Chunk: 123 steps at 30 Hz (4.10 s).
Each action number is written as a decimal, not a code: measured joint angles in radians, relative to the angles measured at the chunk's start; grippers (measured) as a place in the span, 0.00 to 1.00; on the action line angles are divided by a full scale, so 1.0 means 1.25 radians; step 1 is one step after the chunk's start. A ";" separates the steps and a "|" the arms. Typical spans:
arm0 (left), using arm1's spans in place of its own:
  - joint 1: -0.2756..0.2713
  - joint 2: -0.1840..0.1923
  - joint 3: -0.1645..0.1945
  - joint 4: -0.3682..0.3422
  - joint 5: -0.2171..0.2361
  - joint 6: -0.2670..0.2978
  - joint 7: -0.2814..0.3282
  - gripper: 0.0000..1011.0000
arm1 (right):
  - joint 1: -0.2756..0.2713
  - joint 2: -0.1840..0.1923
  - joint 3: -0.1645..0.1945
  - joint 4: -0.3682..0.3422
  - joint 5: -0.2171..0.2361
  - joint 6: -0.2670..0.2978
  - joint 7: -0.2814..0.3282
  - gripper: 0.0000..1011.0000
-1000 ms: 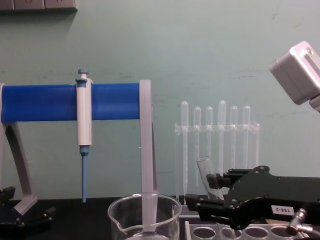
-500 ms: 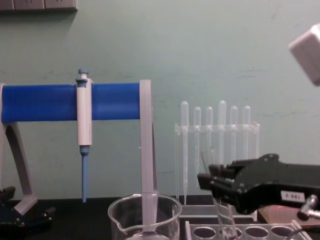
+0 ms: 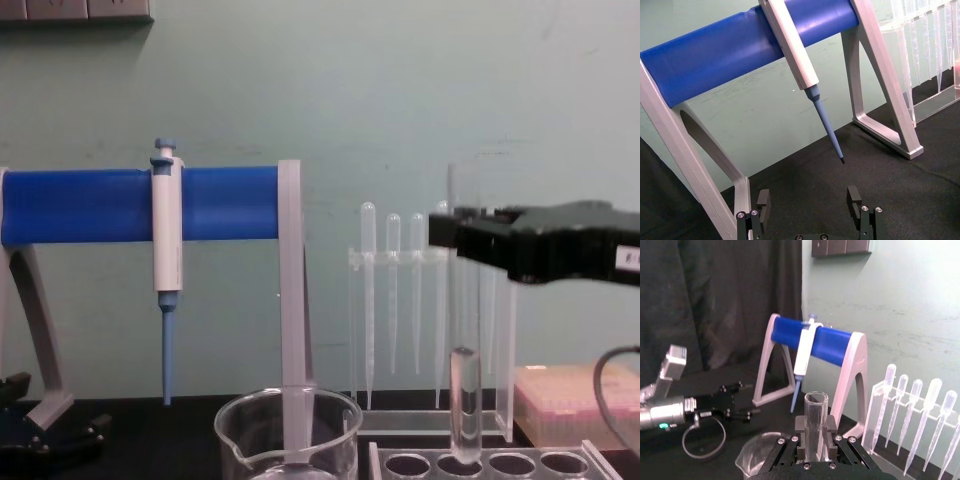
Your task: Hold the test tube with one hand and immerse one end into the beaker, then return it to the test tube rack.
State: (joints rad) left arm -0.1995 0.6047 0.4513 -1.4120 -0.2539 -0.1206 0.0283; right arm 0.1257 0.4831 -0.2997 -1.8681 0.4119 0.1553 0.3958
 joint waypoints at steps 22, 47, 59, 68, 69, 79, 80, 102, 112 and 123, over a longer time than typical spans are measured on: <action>0.000 0.000 0.000 0.000 0.000 0.000 0.000 0.99 | 0.029 0.019 -0.001 -0.016 0.046 0.025 -0.015 0.22; 0.000 0.000 0.000 0.000 0.000 0.000 0.000 0.99 | 0.028 0.018 -0.001 -0.014 0.044 0.025 -0.015 0.22; 0.000 0.000 0.000 0.000 0.000 0.000 0.000 0.99 | 0.028 0.018 -0.001 -0.014 0.044 0.025 -0.015 0.22; 0.000 0.000 0.000 0.000 0.000 0.000 0.000 0.99 | 0.028 0.018 -0.001 -0.014 0.044 0.025 -0.015 0.22; 0.000 0.000 0.000 0.000 0.000 0.000 0.000 0.99 | 0.028 0.018 -0.001 -0.014 0.044 0.025 -0.015 0.22; 0.000 0.000 0.000 0.000 0.000 0.000 0.000 0.99 | 0.028 0.018 -0.001 -0.014 0.044 0.025 -0.015 0.22; 0.000 0.000 0.000 0.000 0.000 0.000 0.000 0.99 | 0.028 0.018 -0.001 -0.014 0.044 0.025 -0.015 0.22; 0.000 0.000 0.000 0.000 0.000 0.000 0.000 0.99 | 0.028 0.018 -0.001 -0.014 0.044 0.025 -0.015 0.22; 0.000 0.000 0.000 0.000 0.000 0.000 0.000 0.99 | 0.028 0.018 -0.001 -0.014 0.044 0.025 -0.015 0.22; 0.000 0.000 0.000 0.000 0.000 0.000 0.000 0.99 | 0.028 0.018 -0.001 -0.014 0.044 0.025 -0.015 0.22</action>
State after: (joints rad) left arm -0.1995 0.6047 0.4514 -1.4120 -0.2539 -0.1206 0.0283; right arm 0.1604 0.5051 -0.3007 -1.8860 0.4667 0.1865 0.3766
